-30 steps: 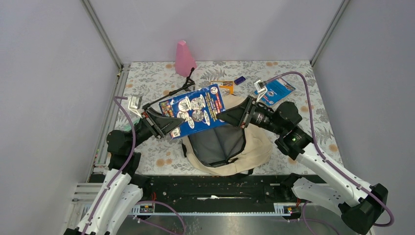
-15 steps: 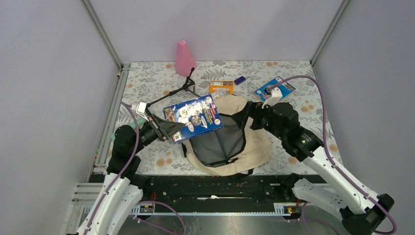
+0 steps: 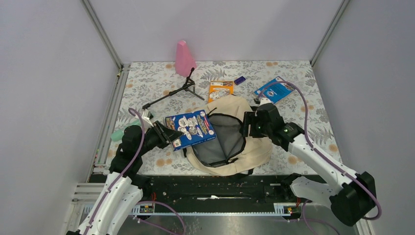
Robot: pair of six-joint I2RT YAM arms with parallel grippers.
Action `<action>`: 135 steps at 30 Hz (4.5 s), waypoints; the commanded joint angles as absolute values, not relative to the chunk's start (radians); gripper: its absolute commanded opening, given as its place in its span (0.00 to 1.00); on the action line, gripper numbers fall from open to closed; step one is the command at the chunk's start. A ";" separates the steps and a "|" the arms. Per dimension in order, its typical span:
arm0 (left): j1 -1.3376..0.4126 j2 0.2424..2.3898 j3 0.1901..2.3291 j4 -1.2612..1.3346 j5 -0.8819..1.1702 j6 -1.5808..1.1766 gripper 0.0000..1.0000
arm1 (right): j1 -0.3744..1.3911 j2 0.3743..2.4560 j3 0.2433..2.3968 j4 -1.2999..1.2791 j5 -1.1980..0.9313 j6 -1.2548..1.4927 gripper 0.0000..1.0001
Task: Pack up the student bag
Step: Place the book in the student bag.
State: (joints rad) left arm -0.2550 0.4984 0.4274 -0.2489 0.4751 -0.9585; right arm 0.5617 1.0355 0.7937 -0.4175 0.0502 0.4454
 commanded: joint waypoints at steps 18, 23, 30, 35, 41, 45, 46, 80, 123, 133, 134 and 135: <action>-0.254 0.506 0.364 -0.194 0.419 -0.957 0.00 | 0.558 1.012 0.991 -0.424 -0.097 0.444 0.00; -0.259 0.560 0.262 0.040 0.452 -1.022 0.00 | 0.558 1.000 1.001 -0.419 -0.115 0.461 0.00; -0.316 0.674 0.168 0.366 0.405 -1.137 0.00 | 0.558 0.991 1.016 -0.412 -0.119 0.474 0.00; -0.395 0.748 0.170 0.477 0.320 -1.160 0.00 | 0.558 0.987 1.017 -0.384 -0.132 0.498 0.00; -0.514 0.898 0.208 0.599 0.248 -1.165 0.00 | 0.559 0.956 1.020 -0.313 -0.157 0.542 0.00; -0.555 1.003 0.212 0.721 0.216 -1.189 0.00 | 0.559 0.949 1.042 -0.300 -0.168 0.557 0.00; -0.563 1.029 0.216 0.752 0.207 -1.197 0.00 | 0.559 0.947 1.044 -0.292 -0.171 0.561 0.00; -0.826 1.562 0.625 0.652 -0.017 -1.040 0.47 | 0.587 1.005 1.021 -0.230 -0.137 0.593 0.00; -0.682 1.443 0.553 0.253 -0.039 -0.925 0.39 | 0.606 1.010 0.991 -0.264 -0.100 0.551 0.00; -0.578 1.228 0.456 0.139 -0.162 -0.891 0.00 | 0.781 1.125 1.015 -0.275 0.025 0.501 0.00; -0.544 1.184 0.434 0.117 -0.178 -0.883 0.00 | 0.801 1.144 1.023 -0.268 0.032 0.500 0.00; -0.519 1.137 0.418 0.091 -0.184 -0.875 0.00 | 0.819 1.166 1.027 -0.260 0.032 0.505 0.00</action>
